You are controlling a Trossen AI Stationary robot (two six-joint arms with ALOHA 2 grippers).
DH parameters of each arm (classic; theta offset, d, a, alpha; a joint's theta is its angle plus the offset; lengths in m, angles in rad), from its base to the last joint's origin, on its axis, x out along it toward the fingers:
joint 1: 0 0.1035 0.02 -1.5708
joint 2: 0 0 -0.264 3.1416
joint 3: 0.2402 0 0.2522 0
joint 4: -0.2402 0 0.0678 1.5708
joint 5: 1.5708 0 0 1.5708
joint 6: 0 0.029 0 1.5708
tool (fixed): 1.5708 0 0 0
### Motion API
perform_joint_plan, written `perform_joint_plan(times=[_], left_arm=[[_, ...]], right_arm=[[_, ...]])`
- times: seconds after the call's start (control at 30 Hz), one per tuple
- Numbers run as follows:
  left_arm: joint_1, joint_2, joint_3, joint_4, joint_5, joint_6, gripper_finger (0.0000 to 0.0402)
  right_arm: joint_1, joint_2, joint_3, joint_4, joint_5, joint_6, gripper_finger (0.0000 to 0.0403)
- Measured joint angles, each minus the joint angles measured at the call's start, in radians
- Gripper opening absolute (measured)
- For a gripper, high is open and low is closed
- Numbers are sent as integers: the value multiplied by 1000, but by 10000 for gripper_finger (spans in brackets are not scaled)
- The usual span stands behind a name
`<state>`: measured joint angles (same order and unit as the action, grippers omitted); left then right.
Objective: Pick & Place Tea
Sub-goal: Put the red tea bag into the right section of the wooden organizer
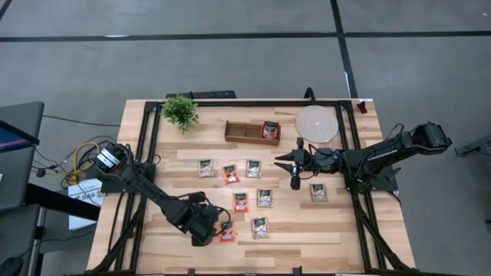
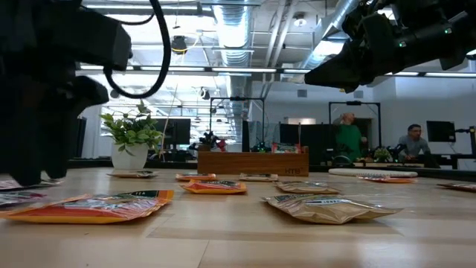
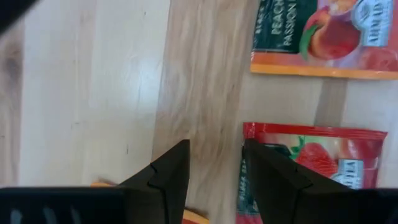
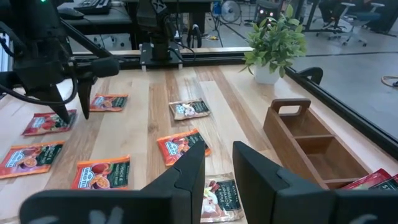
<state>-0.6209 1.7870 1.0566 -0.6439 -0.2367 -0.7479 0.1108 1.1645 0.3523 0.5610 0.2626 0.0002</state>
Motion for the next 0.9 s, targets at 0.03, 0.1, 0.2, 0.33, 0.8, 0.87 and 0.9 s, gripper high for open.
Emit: perform_joint_plan(times=[0.03, 0.1, 0.2, 0.33, 0.8, 0.87, 0.9], left_arm=[[0, 0, 10, -19, -3, 0, 147], [0, 0, 23, -41, -3, 0, 147], [0, 0, 28, -42, -1, 8, 147], [0, 0, 28, -42, 15, 19, 147], [5, 61, 32, -7, 27, 41, 147], [6, 72, 33, -5, 30, 44, 147], [7, 73, 33, -4, 30, 46, 147]], right_arm=[[0, 0, 0, 0, 0, 0, 75], [0, 0, 0, 0, 0, 0, 75], [0, 0, 0, 0, 0, 0, 75], [0, 0, 0, 0, 0, 0, 75], [0, 0, 0, 0, -2, 1, 75], [0, 0, 0, 0, -2, 1, 75], [0, 0, 0, 1, -2, 1, 75]])
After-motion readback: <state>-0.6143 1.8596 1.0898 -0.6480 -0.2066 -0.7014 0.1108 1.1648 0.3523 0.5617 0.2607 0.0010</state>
